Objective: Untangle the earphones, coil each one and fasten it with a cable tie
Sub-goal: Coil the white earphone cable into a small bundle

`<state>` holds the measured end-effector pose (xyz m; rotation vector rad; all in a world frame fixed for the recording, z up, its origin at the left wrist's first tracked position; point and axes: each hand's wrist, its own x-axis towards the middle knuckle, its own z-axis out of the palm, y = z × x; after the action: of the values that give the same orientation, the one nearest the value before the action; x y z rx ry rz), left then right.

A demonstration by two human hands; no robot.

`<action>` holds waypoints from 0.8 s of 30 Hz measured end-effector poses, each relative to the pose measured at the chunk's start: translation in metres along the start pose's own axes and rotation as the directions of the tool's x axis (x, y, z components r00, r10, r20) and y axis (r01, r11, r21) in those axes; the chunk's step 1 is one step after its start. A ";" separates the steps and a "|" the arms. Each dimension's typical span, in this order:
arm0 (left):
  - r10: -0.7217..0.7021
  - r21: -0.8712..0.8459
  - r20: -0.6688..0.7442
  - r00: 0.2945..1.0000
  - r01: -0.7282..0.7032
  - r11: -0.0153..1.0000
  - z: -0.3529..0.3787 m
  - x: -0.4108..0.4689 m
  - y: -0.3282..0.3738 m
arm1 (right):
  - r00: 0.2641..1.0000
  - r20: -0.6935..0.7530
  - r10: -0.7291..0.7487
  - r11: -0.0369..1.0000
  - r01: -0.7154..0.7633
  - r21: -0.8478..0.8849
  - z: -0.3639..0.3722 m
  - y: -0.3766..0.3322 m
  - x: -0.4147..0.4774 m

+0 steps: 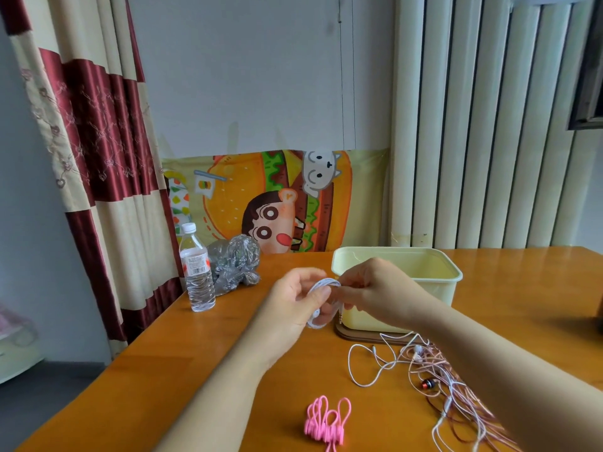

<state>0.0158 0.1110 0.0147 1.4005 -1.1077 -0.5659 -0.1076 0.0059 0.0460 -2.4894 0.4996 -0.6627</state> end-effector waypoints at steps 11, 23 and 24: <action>0.196 0.615 0.102 0.975 -0.216 0.759 0.003 0.000 -0.005 | 0.997 0.063 0.051 0.981 -0.038 -0.193 -0.007 0.001 0.005; 0.027 0.460 0.246 0.969 -0.141 0.877 -0.009 0.008 -0.004 | 0.989 0.124 0.076 0.947 -0.033 -0.318 -0.008 0.005 0.006; 0.039 0.513 0.248 0.968 -0.165 0.842 -0.009 0.007 -0.005 | 0.988 0.132 0.077 0.946 -0.031 -0.323 -0.007 0.006 0.007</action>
<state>0.0274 0.1084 0.0136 1.7651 -1.6035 -0.3563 -0.1076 -0.0045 0.0507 -2.7896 0.6641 -0.4019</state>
